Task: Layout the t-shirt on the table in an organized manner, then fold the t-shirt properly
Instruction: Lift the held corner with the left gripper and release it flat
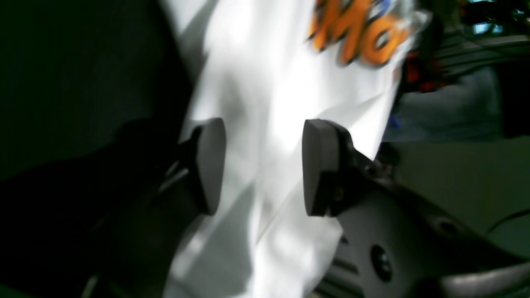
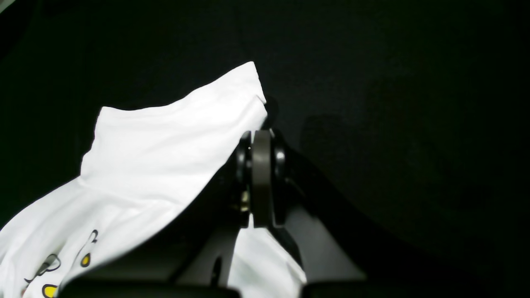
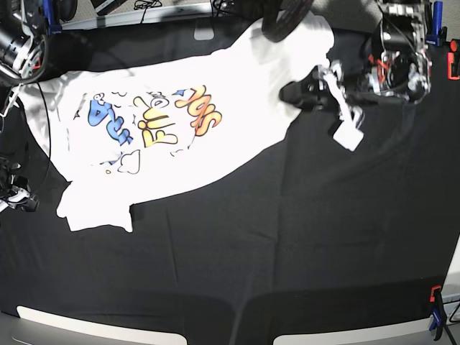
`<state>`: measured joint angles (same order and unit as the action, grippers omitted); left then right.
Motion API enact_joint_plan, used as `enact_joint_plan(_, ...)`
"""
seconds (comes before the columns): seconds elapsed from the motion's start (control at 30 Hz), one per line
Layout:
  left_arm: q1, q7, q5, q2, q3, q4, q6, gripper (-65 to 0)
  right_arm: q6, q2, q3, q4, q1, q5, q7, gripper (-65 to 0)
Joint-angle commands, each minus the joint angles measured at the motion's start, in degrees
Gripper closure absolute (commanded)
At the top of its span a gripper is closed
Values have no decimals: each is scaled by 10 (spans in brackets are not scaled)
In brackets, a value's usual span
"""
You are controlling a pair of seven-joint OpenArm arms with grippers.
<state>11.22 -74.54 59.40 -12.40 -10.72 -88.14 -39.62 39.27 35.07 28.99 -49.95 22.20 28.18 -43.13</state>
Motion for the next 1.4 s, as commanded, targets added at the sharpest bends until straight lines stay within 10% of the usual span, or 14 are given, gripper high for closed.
enact_joint_plan(0.0, -7, 17, 5, -3, -2, -9, -4, -276, 7, 16, 2, -10, 14, 10, 12, 0)
enact_joint_plan(0.37, -1, 81, 15, -3, -2, -10, -4, -276, 7, 16, 2, -10, 14, 10, 11, 0)
enact_joint_plan(0.57, -1, 203, -145, -3, -2, -10, -4, -275, 7, 16, 2, -10, 14, 10, 11, 0)
enact_joint_plan(0.7, 4, 156, -155, -3, -1, -10, -4, -276, 7, 16, 2, -10, 14, 10, 11, 0)
enact_joint_plan(0.9, 30, 23, 14, -3, -1, -10, -4, -275, 7, 16, 2, -10, 14, 10, 11, 0)
enact_joint_plan(1.37, 72, 141, -90, 2, 1, -7, -4, -275, 7, 16, 2, -10, 14, 13, 13, 0)
